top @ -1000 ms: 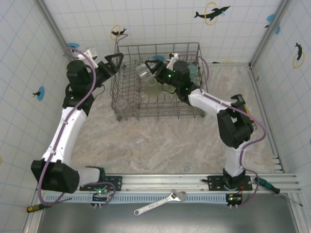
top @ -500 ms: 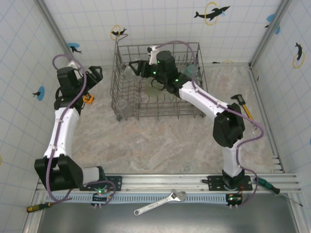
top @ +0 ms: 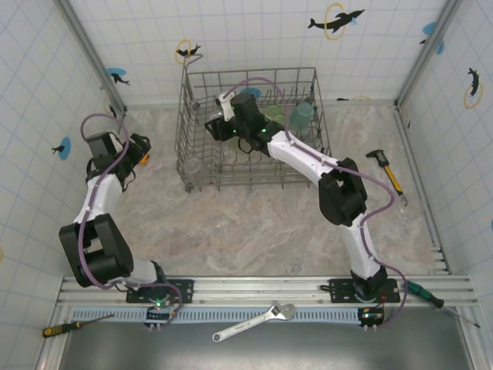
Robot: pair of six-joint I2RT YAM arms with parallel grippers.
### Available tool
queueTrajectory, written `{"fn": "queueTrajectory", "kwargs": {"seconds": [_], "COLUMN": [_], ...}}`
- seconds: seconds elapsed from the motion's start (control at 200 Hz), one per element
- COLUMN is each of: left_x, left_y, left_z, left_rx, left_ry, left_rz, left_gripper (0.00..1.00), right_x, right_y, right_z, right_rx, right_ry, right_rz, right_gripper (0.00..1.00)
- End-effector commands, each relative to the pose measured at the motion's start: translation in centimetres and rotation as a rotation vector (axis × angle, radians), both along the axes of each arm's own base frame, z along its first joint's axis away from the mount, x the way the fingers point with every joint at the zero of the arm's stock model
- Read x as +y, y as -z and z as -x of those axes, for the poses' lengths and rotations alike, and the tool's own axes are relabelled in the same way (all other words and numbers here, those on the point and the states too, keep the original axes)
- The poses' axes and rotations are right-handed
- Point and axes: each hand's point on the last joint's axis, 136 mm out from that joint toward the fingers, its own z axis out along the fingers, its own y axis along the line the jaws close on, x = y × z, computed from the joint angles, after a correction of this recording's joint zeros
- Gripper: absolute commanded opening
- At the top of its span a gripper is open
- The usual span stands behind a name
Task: Load the cups into the dish rack
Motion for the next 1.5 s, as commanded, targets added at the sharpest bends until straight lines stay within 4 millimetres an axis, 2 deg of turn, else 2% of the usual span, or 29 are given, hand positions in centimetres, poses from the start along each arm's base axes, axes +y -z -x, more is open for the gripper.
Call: {"fn": "queueTrajectory", "kwargs": {"seconds": [0.0,0.125,0.18,0.19,0.2,0.53,0.565,0.886,1.101,1.326,1.496], "left_x": [-0.6,-1.1,-1.4,-1.5,-1.5,-1.8,-1.8,-1.6,-1.3,-1.1,-1.1], "left_y": [-2.6,-2.6,-2.3,-2.2,-2.2,-2.2,-2.3,-1.7,-1.5,-1.0,-0.9], "left_z": [-0.2,-0.3,-0.3,-0.3,-0.3,-0.3,-0.3,-0.3,-0.2,-0.4,-0.4], "left_rx": [-0.112,-0.124,-0.121,-0.121,-0.121,-0.115,-0.115,-0.098,-0.089,-0.065,-0.055], "left_ry": [0.041,0.061,0.07,0.071,0.072,0.077,0.076,0.07,0.058,0.054,0.053], "left_rz": [-0.042,-0.023,0.005,0.01,0.014,0.021,0.019,0.02,-0.008,-0.024,-0.025], "left_gripper": [0.98,0.98,0.98,0.98,0.97,0.98,0.98,0.97,0.98,0.98,0.98], "right_x": [2.3,3.4,3.7,3.9,4.0,5.4,5.7,7.4,8.0,8.5,8.3], "right_y": [-2.9,-2.3,-3.0,-1.8,-1.5,0.4,-0.2,0.7,2.4,3.1,5.4], "right_z": [-0.3,-0.4,-0.3,-0.4,-0.5,-1.0,-1.0,-0.8,-1.2,-1.1,-1.3], "right_rx": [-0.174,-0.201,-0.214,-0.201,-0.199,-0.221,-0.245,-0.267,-0.273,-0.253,-0.217], "right_ry": [-0.048,-0.059,-0.07,-0.074,-0.076,-0.112,-0.12,-0.192,-0.199,-0.218,-0.211], "right_rz": [0.001,0.015,0.0,0.011,0.014,-0.014,-0.041,-0.127,-0.141,-0.155,-0.111], "right_gripper": [0.0,0.0,0.0,0.0,0.0,0.0,0.0,0.0,0.0,0.02,0.03]}}
